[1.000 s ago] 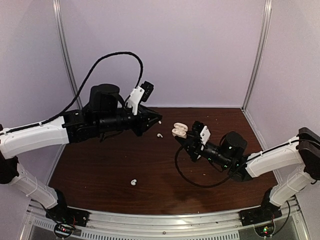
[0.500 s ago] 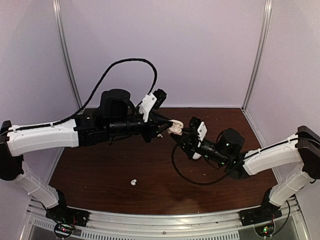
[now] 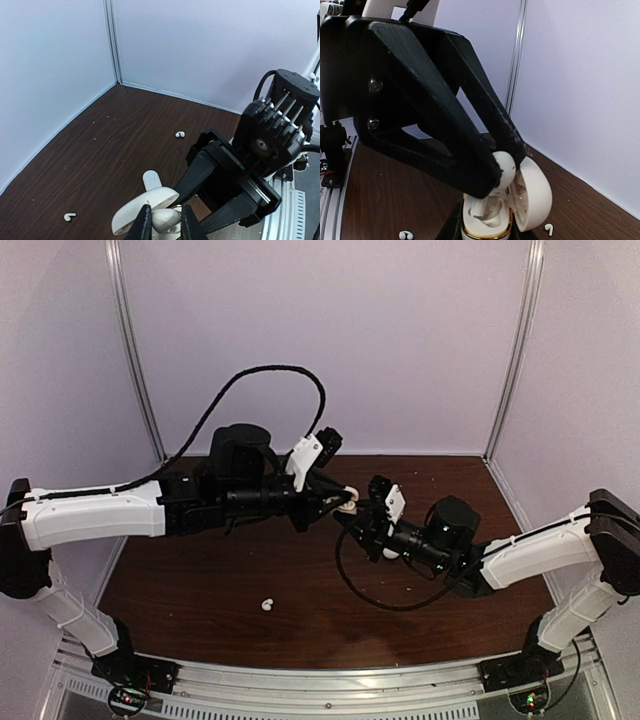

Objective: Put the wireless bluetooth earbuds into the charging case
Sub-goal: Insert the right earbud into the right side groove of the charging case.

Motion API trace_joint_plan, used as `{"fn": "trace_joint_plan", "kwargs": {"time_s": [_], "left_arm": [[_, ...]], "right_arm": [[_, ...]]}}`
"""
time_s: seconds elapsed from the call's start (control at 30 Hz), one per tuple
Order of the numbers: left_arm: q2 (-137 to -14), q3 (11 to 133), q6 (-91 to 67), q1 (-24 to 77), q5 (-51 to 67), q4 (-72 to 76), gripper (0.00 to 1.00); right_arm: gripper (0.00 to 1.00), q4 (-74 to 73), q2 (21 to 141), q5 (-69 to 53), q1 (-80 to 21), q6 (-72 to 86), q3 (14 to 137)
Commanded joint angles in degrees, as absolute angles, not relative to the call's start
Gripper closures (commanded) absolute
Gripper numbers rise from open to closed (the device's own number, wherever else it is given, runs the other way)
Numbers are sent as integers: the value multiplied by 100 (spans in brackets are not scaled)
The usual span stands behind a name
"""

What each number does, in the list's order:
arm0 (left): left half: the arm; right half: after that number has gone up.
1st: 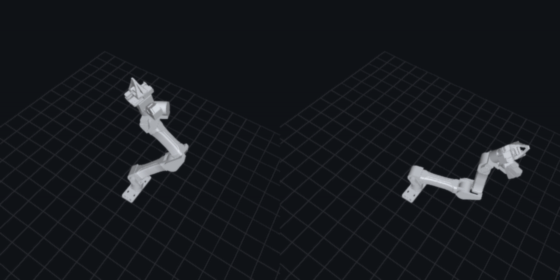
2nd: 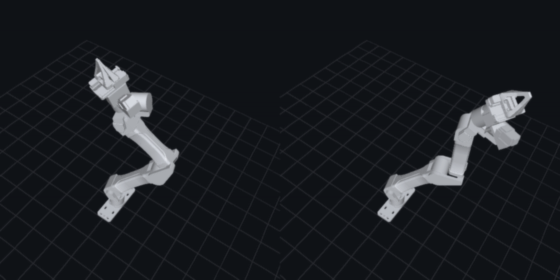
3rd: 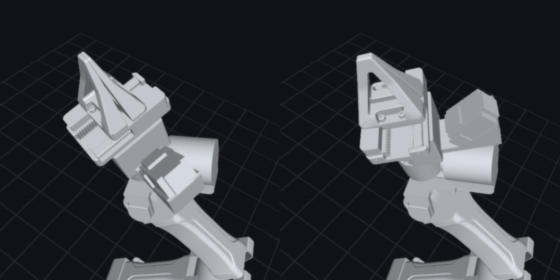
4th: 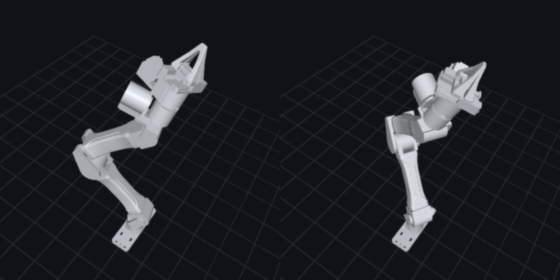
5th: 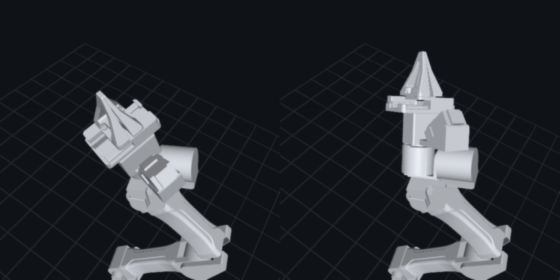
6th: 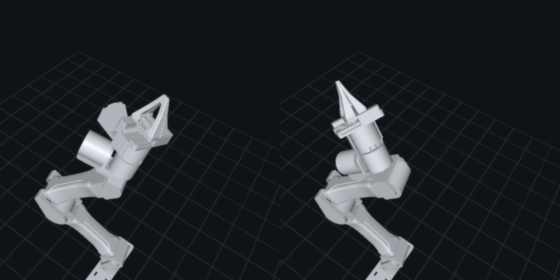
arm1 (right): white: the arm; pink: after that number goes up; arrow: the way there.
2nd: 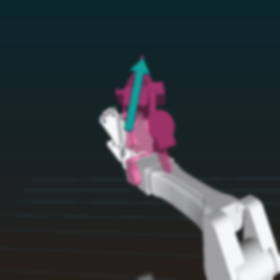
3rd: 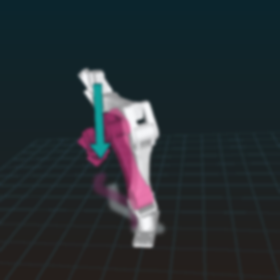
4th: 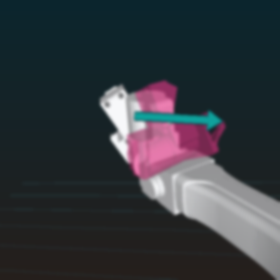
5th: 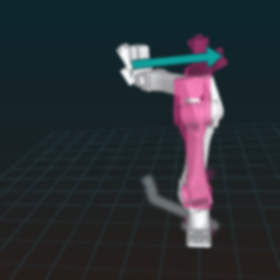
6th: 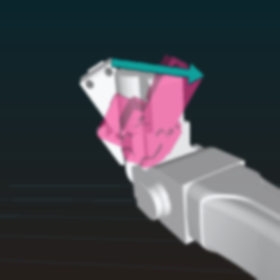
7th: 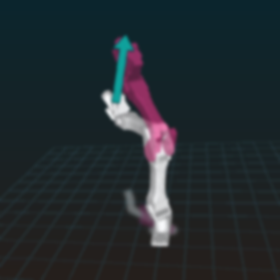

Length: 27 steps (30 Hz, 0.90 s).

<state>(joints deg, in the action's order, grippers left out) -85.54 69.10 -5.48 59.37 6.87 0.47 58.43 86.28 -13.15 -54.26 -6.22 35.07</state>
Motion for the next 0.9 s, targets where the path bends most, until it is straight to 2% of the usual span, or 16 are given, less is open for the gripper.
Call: {"fn": "trace_joint_plan", "kwargs": {"time_s": [0.0,0.87], "left_arm": [[-8620,7132,-393,5985,742,331,89],[-8827,7081,258,6195,289,106,90]], "right_arm": [[100,5809,8675,-1358,-5458,-488,3704],[100,5545,8567,-1621,-5467,-158,3911]]}}
